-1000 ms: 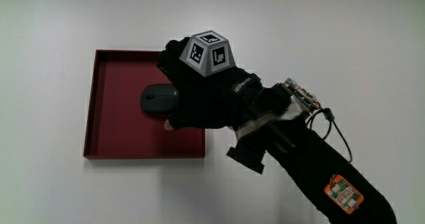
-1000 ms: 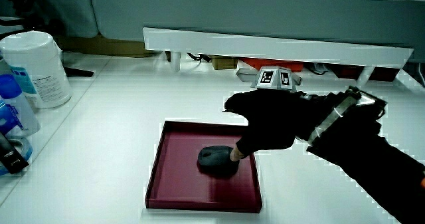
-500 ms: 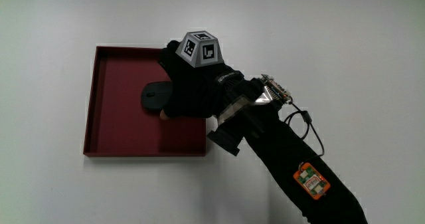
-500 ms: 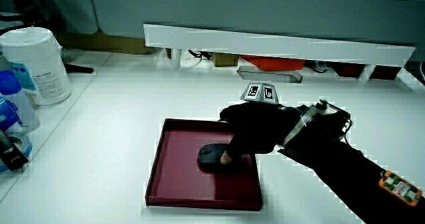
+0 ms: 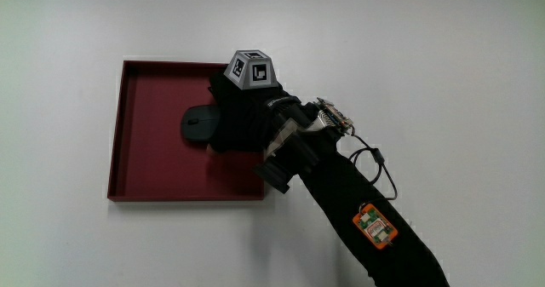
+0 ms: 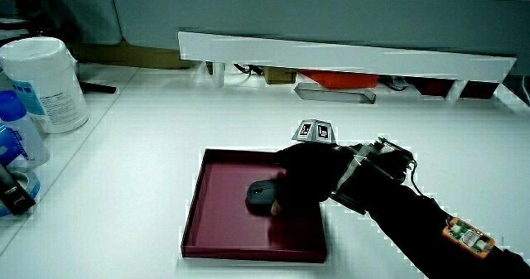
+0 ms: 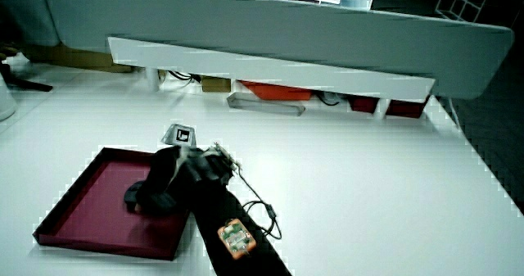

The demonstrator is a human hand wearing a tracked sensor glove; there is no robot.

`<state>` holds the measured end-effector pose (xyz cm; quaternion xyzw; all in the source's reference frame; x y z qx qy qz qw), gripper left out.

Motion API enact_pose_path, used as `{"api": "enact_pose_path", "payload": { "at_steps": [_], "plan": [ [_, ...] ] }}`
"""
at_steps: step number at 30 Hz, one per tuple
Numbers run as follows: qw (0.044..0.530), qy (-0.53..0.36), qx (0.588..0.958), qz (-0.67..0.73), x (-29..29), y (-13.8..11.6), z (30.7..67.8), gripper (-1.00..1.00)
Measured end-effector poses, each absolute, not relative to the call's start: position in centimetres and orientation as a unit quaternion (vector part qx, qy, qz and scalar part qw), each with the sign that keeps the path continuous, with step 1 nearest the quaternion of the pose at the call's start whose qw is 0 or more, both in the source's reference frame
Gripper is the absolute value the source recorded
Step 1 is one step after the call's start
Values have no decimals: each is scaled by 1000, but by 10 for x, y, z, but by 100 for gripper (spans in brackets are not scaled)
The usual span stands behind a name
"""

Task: Pick mouse from plate

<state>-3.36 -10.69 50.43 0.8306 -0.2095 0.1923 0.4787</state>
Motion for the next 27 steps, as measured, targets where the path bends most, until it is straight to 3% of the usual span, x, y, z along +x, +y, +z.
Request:
{"api": "enact_pose_path", "payload": {
  "at_steps": [10, 25, 27],
  "plan": [
    [483, -208, 833, 172, -39, -103, 509, 0],
    [433, -217, 860, 163, -43, -101, 507, 100],
    [425, -228, 859, 173, -43, -100, 504, 100]
  ]
}}
